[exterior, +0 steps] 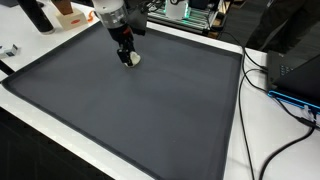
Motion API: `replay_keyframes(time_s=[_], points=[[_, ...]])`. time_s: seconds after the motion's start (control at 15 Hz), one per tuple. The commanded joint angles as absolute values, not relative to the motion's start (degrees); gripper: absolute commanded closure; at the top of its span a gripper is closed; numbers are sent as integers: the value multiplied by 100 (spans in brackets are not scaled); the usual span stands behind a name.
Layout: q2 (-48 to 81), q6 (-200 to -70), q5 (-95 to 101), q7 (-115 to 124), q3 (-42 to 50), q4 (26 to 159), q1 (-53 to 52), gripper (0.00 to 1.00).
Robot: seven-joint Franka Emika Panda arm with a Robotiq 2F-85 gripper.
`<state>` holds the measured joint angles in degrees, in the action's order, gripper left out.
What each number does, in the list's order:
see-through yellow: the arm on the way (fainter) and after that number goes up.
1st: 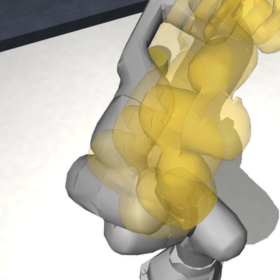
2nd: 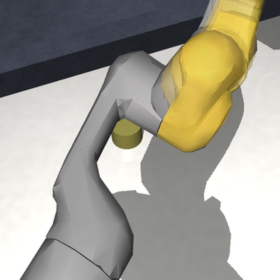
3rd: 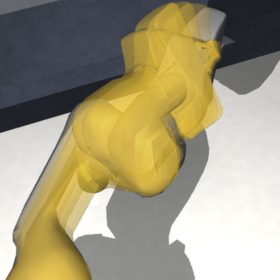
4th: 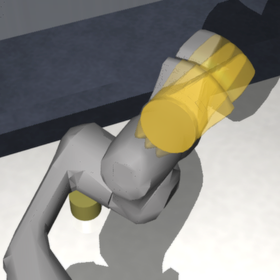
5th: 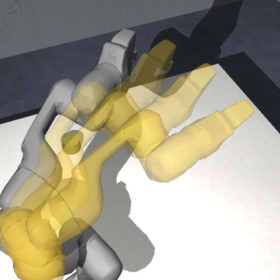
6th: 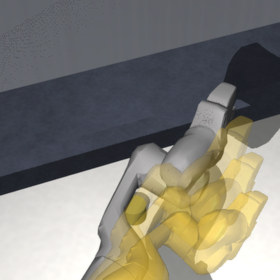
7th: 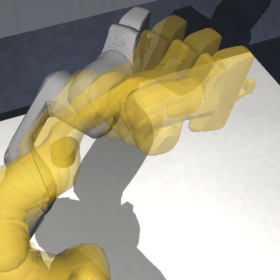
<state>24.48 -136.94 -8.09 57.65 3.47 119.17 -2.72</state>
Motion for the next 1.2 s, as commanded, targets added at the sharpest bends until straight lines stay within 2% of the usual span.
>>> replay_keyframes(time_s=[0.0,0.13,0.47,1.13], points=[[2497,-13936,-950,5810,377,12025,-302,47],[2495,-13981,-938,5815,381,12027,-309,64],[2488,-13999,-891,5854,400,12013,-330,99],[2492,-14001,-842,5962,420,11988,-361,97]])
